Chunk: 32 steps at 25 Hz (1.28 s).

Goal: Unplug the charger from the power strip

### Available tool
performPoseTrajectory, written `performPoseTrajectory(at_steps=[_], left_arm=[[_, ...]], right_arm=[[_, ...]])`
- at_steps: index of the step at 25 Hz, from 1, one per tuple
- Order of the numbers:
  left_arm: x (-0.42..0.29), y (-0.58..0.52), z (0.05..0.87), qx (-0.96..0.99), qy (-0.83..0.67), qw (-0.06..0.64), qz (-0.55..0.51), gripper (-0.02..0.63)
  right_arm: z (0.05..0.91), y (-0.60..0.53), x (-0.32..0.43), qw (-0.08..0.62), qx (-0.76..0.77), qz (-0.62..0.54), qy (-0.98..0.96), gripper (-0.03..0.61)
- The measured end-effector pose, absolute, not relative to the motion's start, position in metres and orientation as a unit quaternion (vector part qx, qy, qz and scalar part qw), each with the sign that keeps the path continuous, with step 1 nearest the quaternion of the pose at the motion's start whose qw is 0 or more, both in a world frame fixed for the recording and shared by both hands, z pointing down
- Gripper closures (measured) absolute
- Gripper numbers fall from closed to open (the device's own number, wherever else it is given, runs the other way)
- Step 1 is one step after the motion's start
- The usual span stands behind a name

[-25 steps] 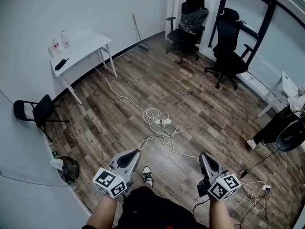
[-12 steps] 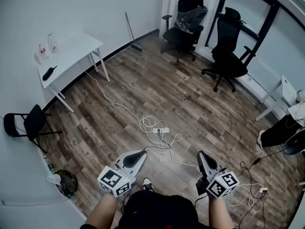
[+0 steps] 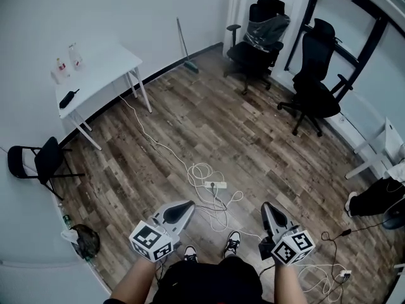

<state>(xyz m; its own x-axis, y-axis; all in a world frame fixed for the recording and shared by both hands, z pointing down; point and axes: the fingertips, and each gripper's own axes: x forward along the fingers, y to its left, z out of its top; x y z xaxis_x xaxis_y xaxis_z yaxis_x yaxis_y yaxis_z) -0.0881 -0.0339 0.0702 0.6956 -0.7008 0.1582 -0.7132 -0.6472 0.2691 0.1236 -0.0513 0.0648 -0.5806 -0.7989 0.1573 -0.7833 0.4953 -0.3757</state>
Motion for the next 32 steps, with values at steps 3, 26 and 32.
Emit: performPoseTrajectory(at_steps=[3, 26, 32], left_arm=[[-0.071, -0.06, 0.068, 0.898, -0.41, 0.158, 0.007, 0.584], [-0.035, -0.224, 0.263, 0.874, -0.446, 0.179, 0.077, 0.584], [-0.049, -0.254, 0.397, 0.868, -0.456, 0.175, 0.086, 0.589]], right_arm=[[0.075, -0.086, 0.142, 0.014, -0.438, -0.209, 0.874, 0.56], [0.283, -0.278, 0.166, -0.101, -0.371, -0.17, 0.907, 0.558], [0.417, -0.301, 0.146, -0.128, -0.344, -0.157, 0.917, 0.558]])
